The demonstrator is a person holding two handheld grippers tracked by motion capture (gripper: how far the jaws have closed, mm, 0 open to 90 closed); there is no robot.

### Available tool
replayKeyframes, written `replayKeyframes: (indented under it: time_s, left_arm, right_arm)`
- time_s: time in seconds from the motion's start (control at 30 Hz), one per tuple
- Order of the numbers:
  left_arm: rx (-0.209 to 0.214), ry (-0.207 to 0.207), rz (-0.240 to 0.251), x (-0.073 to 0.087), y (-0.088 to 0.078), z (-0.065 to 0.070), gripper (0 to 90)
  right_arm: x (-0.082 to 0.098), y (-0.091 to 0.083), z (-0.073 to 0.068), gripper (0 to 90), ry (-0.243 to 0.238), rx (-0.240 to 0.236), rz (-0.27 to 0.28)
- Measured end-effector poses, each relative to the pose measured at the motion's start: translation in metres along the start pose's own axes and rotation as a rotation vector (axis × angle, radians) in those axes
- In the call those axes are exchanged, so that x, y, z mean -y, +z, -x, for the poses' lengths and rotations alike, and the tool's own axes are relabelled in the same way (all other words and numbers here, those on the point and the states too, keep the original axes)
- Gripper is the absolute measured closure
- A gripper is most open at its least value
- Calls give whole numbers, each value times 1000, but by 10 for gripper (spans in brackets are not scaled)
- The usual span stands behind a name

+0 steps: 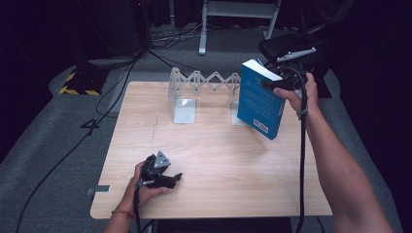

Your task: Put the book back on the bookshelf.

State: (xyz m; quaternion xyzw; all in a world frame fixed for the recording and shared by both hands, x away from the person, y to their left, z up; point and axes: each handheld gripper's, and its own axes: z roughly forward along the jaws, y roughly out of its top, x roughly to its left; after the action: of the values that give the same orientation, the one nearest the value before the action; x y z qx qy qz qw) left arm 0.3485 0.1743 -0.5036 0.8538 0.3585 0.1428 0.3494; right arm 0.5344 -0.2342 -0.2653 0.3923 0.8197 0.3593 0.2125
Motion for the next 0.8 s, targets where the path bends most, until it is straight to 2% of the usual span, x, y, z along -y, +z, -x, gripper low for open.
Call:
replayKeyframes:
  time_s: [0.17, 0.53, 0.63, 0.8]
  left_arm:
    - [4, -6, 1, 0, 0, 0, 226]
    - [5, 4, 0, 1, -1, 1, 227]
    - [11, 4, -1, 1, -1, 1, 227]
    - [14, 4, -1, 1, -1, 1, 227]
  right_arm:
    - [-7, 17, 6, 609, 40, -3, 21]
    - [-15, 49, 14, 607, 128, 40, 63]
    - [-12, 57, 14, 607, 138, 50, 82]
    - [-10, 62, 10, 605, 117, 59, 116]
